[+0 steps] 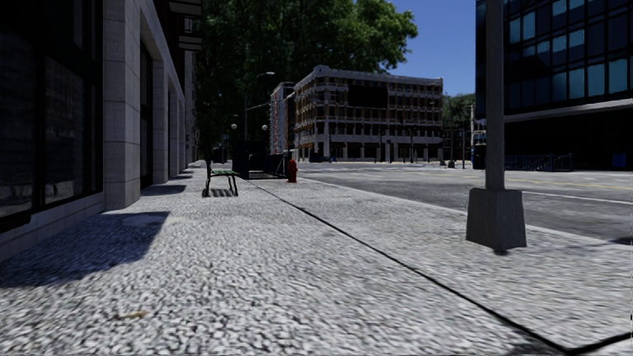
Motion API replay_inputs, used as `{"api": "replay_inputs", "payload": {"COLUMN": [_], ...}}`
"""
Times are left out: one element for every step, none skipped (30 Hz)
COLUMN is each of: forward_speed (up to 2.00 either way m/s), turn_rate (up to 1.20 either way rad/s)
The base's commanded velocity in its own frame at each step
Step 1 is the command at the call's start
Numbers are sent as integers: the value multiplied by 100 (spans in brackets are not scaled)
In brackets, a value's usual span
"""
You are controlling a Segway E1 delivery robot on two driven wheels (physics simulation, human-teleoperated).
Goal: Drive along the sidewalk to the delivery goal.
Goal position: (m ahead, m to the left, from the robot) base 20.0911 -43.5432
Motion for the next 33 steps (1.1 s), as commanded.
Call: {"api": "replay_inputs", "payload": {"forward_speed": [177, 177, 177, 177, 178, 178, 178, 178, 178, 178, 178, 178, 178, 178, 178, 178, 178, 178, 179, 180, 180, 181, 181, 181, 183, 189, 196, 197, 197, 197, 196, 196, 196], "turn_rate": [65, 65, 65, 65, 63, 36, 0, 0, 0, 0, 0, 0, 0, 0, 0, 0, 0, 0, 0, 0, 6, 0, 0, 0, 0, 0, 0, 0, -1, -26, -44, -44, -50]}}
